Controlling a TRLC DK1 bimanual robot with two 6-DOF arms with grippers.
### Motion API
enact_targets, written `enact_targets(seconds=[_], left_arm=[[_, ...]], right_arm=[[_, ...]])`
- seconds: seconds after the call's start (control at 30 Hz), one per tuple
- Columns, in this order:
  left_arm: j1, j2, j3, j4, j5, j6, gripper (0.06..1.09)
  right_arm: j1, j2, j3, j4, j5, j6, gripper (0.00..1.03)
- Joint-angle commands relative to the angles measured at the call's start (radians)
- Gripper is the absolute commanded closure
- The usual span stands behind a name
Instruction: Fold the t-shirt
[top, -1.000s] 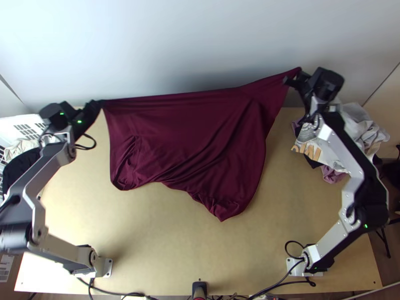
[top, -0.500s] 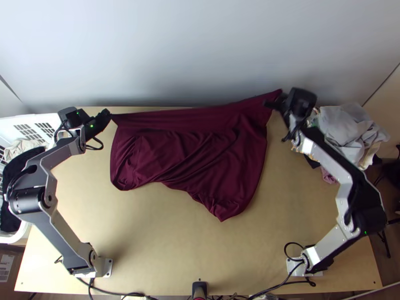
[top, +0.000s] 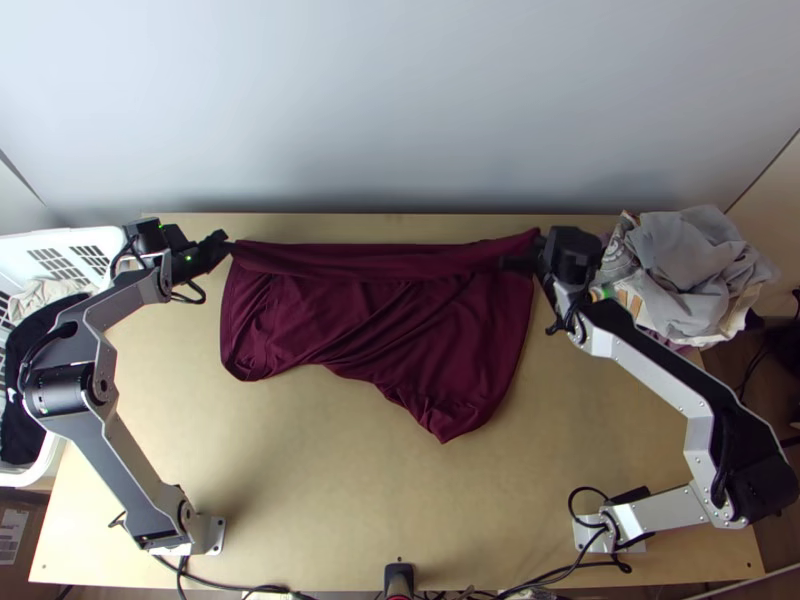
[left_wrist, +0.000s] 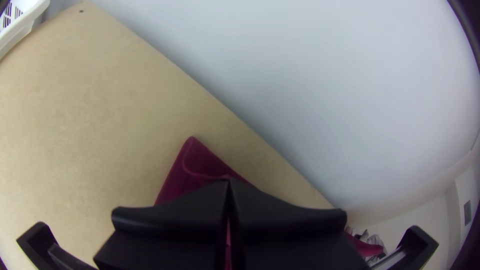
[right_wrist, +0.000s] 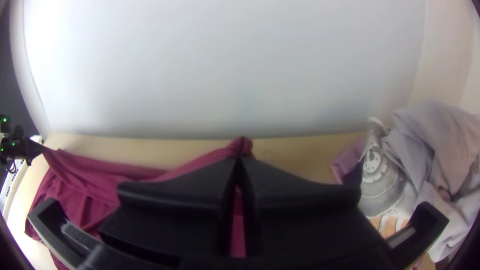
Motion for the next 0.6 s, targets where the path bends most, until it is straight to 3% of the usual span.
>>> enact_targets(seconds=[0.0,0.13,0.27,0.33,0.4,0.43,0.47,0.5,0.57], left_arm=[[0.019,0.008,0.015,-0.096,0.010,0.082,1.05],[0.040,0.016,0.049,-0.176,0.033,0.093,1.05],[0.057,0.039,0.093,-0.245,0.048,0.072,1.05],[0.068,0.060,0.133,-0.334,0.099,0.053,1.01],[0.072,0.069,0.162,-0.423,0.165,0.062,0.80],[0.074,0.063,0.170,-0.464,0.200,0.093,0.60],[0.074,0.049,0.170,-0.503,0.220,0.127,0.37],[0.074,0.034,0.171,-0.523,0.223,0.137,0.20],[0.083,0.014,0.173,-0.573,0.244,0.145,0.12]], right_arm=[[0.047,-0.021,-0.066,-0.087,0.007,-0.013,1.00],[0.095,-0.004,-0.080,-0.176,0.007,-0.030,1.00],[0.113,0.002,-0.123,-0.174,-0.042,0.010,1.00],[0.116,0.031,-0.161,-0.127,-0.054,0.009,1.00],[0.116,0.048,-0.177,-0.107,-0.062,0.004,1.00],[0.116,0.042,-0.183,-0.110,-0.066,0.003,0.98],[0.116,0.027,-0.193,-0.112,-0.066,0.000,0.89],[0.116,0.008,-0.207,-0.112,-0.074,0.000,0.74],[0.116,-0.039,-0.239,-0.113,-0.115,0.003,0.30]])
